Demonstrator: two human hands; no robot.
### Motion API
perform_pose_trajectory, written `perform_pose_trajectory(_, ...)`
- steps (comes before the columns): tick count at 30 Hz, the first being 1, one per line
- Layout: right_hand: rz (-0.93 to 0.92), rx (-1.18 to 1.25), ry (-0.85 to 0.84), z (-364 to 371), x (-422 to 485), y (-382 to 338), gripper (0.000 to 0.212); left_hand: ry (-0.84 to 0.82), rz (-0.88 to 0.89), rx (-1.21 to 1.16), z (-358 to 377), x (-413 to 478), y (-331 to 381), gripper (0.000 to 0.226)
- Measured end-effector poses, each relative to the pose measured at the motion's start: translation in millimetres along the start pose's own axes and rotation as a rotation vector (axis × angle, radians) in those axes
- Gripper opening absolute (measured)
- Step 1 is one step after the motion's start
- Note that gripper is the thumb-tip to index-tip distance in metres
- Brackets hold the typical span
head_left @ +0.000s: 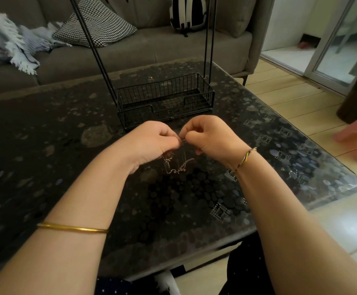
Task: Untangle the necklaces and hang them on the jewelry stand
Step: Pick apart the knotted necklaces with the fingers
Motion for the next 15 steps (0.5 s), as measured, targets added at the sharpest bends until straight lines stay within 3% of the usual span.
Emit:
perform_pose_trajectory(4,0.014,-0.073,-0.008,3.5,0.1,-1.4,0.012,0.036,0.012,0.022,-0.2,1.6,-2.6,0.006)
perform_pose_trajectory(8,0.208,-0.007,-0.081,5.8,0.6,-1.2,0.024,0.034,0.036,0.008,-0.9,1.4,-1.3,0.007)
perform_pose_trajectory(15,0.474,0.128,-0.199,4.9,2.7,-2.8,0.022,0.052,0.095,-0.055,-3.6,-0.1,0.1,0.01)
Point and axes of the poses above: each hand's wrist, its own x-axis towards the middle knuckle, its own z-axis out of the palm, y = z × x, the point moved 1 cm from there along x, towards the middle knuckle, and after that the axes turned 12 degrees about y, right-handed, at the moved point
